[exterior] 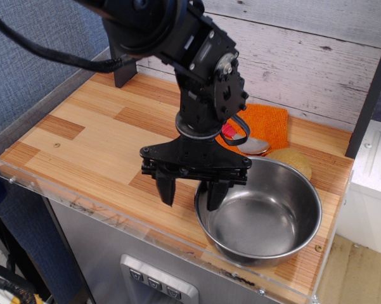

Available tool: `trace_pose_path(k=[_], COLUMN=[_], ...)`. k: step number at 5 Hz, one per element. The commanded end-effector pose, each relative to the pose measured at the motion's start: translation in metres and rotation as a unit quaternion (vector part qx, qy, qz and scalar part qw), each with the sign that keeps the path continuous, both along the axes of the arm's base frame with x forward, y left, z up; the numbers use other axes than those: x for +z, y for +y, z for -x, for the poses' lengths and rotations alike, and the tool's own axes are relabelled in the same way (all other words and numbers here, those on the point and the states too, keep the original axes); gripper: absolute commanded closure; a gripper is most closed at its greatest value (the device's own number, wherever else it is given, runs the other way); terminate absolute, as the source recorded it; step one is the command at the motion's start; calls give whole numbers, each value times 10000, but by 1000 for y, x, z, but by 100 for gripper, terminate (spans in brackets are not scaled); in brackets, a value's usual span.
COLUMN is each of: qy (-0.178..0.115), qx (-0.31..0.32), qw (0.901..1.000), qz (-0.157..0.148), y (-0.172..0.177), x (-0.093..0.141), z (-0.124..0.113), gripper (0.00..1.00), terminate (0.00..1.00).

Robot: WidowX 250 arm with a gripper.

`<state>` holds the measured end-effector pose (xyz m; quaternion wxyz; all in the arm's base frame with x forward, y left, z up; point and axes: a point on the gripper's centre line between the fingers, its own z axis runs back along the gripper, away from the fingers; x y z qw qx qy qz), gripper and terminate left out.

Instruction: Move the bowl to the top left corner of table

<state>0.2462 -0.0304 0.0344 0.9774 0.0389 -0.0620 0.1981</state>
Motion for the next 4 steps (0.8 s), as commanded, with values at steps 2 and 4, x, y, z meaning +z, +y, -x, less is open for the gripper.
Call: trace_pose_path(k=[2,4], qy=[-227,-122], qx=[228,416], qw=[9995,9982], qz=[54,407], y=[-4,-8], x=[7,23], z=[6,7], gripper=[100,100], terminate=[0,0])
